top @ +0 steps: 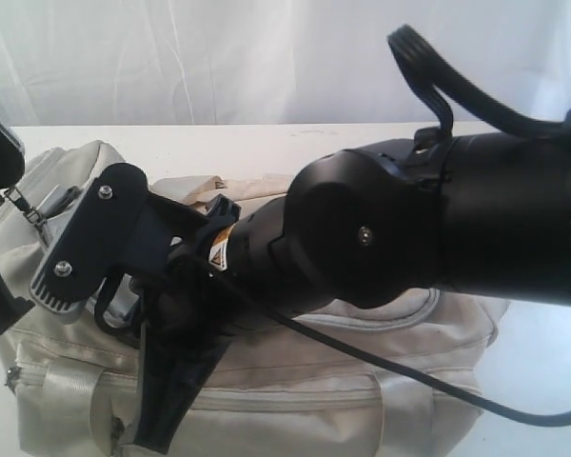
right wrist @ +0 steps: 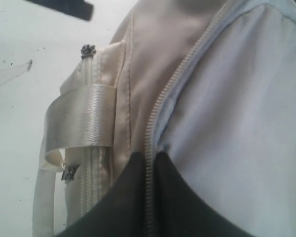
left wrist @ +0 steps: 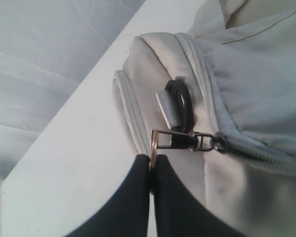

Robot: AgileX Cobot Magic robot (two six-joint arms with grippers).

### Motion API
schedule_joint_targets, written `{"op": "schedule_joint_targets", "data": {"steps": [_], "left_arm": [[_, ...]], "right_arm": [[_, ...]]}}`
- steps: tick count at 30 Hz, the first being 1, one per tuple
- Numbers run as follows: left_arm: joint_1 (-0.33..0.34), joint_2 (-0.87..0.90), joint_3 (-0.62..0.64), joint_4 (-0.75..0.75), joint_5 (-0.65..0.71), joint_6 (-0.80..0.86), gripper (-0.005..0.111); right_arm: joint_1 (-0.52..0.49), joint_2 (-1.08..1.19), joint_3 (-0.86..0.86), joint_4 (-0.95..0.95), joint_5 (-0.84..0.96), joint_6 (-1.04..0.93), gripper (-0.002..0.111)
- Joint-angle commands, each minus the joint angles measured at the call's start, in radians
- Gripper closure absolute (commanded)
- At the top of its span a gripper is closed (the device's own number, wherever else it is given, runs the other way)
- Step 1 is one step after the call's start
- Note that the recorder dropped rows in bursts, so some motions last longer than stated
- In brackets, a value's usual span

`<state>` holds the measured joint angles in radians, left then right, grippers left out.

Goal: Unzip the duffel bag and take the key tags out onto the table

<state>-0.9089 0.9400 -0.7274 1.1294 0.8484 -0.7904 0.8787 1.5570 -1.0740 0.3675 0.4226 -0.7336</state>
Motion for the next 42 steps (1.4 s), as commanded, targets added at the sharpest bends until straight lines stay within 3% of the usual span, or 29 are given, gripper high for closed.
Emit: {"op": "schedule_joint_targets", "data": {"steps": [1, 5, 9, 15, 19, 22, 30, 42], "left_arm": [[0.056, 0.007, -0.011, 0.08, 0.004, -0.025, 0.107], [0.189, 0.01, -0.039, -0.082, -0.149, 0.072, 0.107], [0.346, 0.032, -0.078, -0.36, -0.256, 0.317, 0.107], [0.5, 0.108, -0.183, -0.899, -0.26, 0.856, 0.107], [0.573, 0.185, -0.278, -1.094, -0.182, 1.038, 0.107], [0.613, 0.26, -0.351, -1.156, -0.101, 1.103, 0.107], [0.628, 0.38, -0.464, -1.167, -0.101, 1.128, 0.107], [0.63, 0.503, -0.543, -1.12, -0.313, 1.123, 0.107]], "right_arm": [[0.002, -0.002, 0.006, -0.006, 0.092, 0.017, 0.108], [0.002, -0.002, 0.006, -0.006, 0.092, 0.023, 0.108], [0.002, -0.002, 0.006, -0.006, 0.098, 0.024, 0.108], [0.002, -0.002, 0.006, -0.008, 0.102, 0.025, 0.108], [0.002, -0.002, 0.009, -0.008, 0.102, 0.031, 0.108], [0.002, -0.002, 0.016, -0.008, 0.099, 0.031, 0.108], [0.002, -0.002, 0.018, -0.008, 0.103, 0.031, 0.108], [0.002, -0.002, 0.018, -0.008, 0.103, 0.031, 0.108]]}}
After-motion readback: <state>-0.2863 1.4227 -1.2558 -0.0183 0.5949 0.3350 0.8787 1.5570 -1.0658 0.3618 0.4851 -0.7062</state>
